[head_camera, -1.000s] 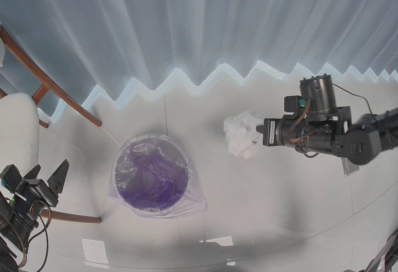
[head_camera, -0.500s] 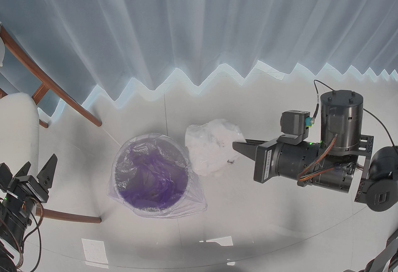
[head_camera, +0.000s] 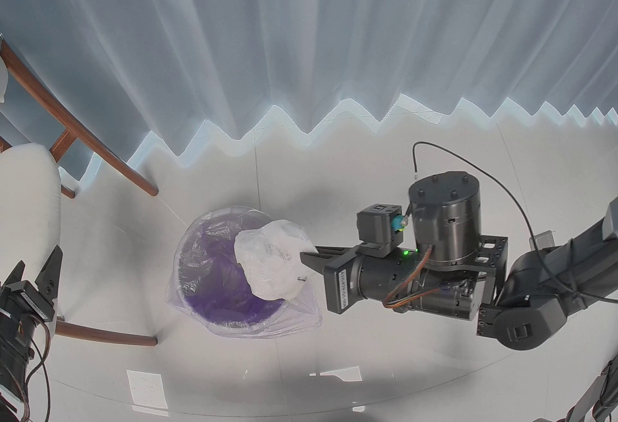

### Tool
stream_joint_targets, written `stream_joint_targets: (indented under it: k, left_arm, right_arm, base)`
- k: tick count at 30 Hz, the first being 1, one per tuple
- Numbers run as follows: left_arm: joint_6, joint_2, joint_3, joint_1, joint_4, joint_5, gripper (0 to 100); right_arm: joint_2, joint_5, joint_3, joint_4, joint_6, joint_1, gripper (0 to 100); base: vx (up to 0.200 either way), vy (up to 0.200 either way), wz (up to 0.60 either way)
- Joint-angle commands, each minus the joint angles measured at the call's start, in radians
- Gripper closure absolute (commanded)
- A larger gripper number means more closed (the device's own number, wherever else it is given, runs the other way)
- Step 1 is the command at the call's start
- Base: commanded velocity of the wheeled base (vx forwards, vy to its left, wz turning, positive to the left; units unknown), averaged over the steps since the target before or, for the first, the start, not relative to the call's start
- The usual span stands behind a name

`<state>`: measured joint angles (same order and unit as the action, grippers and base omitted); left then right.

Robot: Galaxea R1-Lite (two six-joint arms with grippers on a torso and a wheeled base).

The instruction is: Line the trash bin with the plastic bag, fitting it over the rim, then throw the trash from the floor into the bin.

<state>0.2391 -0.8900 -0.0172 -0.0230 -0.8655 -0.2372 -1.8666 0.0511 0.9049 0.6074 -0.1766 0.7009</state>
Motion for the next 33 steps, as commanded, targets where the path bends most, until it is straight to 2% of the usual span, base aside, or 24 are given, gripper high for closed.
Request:
stream_joint_targets:
  k: [1,4,5,8,10,11,12,14,25,29,31,33]
  left_arm:
    - [-0.050,0.230,0.017,0.011,0.128,0.016,0]
    - [-0.096,0.327,0.017,0.006,0.249,0.039,0]
    - [-0.121,0.421,0.017,0.006,0.353,0.068,0]
    - [-0.166,0.531,0.017,0.006,0.479,0.113,0]
    - [-0.245,0.700,0.017,0.006,0.642,0.179,0]
    - [-0.259,0.727,0.017,0.006,0.671,0.188,0]
    - [-0.301,0.827,0.017,0.006,0.775,0.226,0]
    - [-0.339,0.890,0.016,0.023,0.892,0.273,0]
    - [-0.339,0.888,0.005,0.025,0.902,0.297,0]
    - [-0.337,0.888,0.006,0.025,0.902,0.283,0]
    - [-0.336,0.888,0.008,0.026,0.896,0.237,0]
    - [-0.324,0.888,0.010,0.026,0.893,0.226,0]
  right_arm:
    - [-0.134,0.000,0.101,0.002,0.005,0.005,100]
    - [-0.158,-0.002,0.121,0.000,0.006,0.005,100]
    - [-0.177,-0.002,0.126,0.002,0.008,0.005,100]
    - [-0.209,-0.004,0.141,0.003,0.009,0.002,100]
    - [-0.246,-0.005,0.184,0.002,0.014,-0.001,100]
    - [-0.250,-0.005,0.190,0.002,0.014,-0.001,100]
    - [-0.267,-0.005,0.209,0.002,0.016,-0.001,100]
    - [-0.290,-0.005,0.230,0.002,0.022,-0.003,100]
    - [-0.405,-0.005,0.335,0.002,0.039,0.006,100]
    - [-0.457,-0.010,0.373,0.003,0.037,0.011,100]
    - [-0.483,-0.019,0.401,0.003,0.037,0.011,100]
    - [-0.497,-0.023,0.413,0.003,0.035,0.008,100]
  base:
    - [0.000,0.000,0.00]
    - [0.000,0.000,0.00]
    - [0.000,0.000,0.00]
    - [0.000,0.000,0.00]
    - [0.000,0.000,0.00]
    - [0.000,0.000,0.00]
    - [0.000,0.000,0.00]
    - [0.000,0.000,0.00]
    - [0.000,0.000,0.00]
    - [0.000,0.000,0.00]
    - [0.000,0.000,0.00]
    - [0.000,0.000,0.00]
